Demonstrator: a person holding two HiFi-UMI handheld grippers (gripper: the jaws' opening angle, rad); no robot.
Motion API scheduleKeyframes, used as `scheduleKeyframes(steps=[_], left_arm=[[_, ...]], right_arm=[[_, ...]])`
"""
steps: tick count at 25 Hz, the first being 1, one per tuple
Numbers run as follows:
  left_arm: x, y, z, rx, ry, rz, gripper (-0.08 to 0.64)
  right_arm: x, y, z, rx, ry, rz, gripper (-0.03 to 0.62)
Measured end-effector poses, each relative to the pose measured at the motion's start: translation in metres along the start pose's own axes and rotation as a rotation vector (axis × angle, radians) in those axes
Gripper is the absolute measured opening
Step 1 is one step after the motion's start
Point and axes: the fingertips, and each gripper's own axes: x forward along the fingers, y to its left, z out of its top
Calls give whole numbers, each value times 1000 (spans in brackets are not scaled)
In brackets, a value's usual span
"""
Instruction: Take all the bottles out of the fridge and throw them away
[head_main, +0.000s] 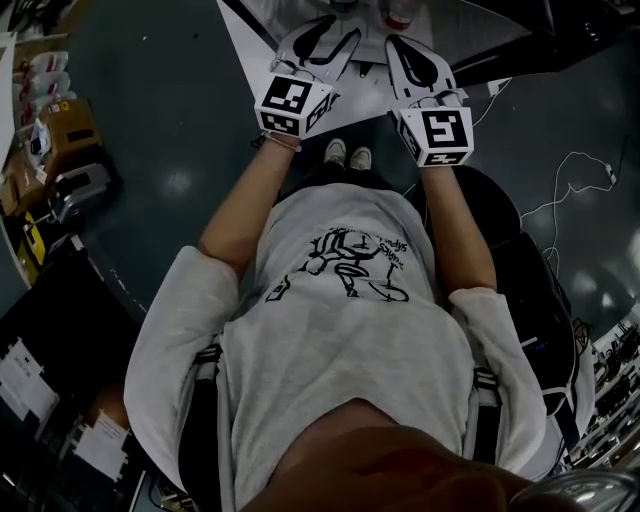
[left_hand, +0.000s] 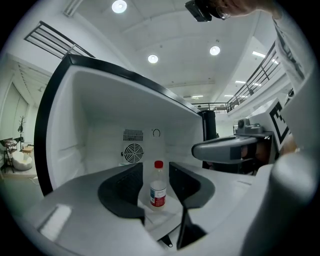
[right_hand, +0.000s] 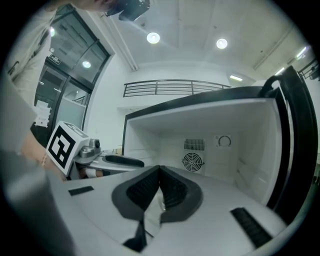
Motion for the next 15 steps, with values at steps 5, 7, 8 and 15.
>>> scheduleKeyframes(steps=[5, 7, 8, 15], left_arm=[[15, 14, -17, 2, 22, 11, 163], [17, 17, -21, 0, 23, 15, 167], [18, 19, -22, 0, 24, 16, 167], [34, 35, -22, -3, 22, 31, 188]], right_arm=[[14, -7, -10, 1, 6, 3, 9], [17, -6, -13, 0, 9, 4, 9], [19, -7, -13, -1, 11, 5, 8], [35, -12, -16, -9, 15, 5, 8]])
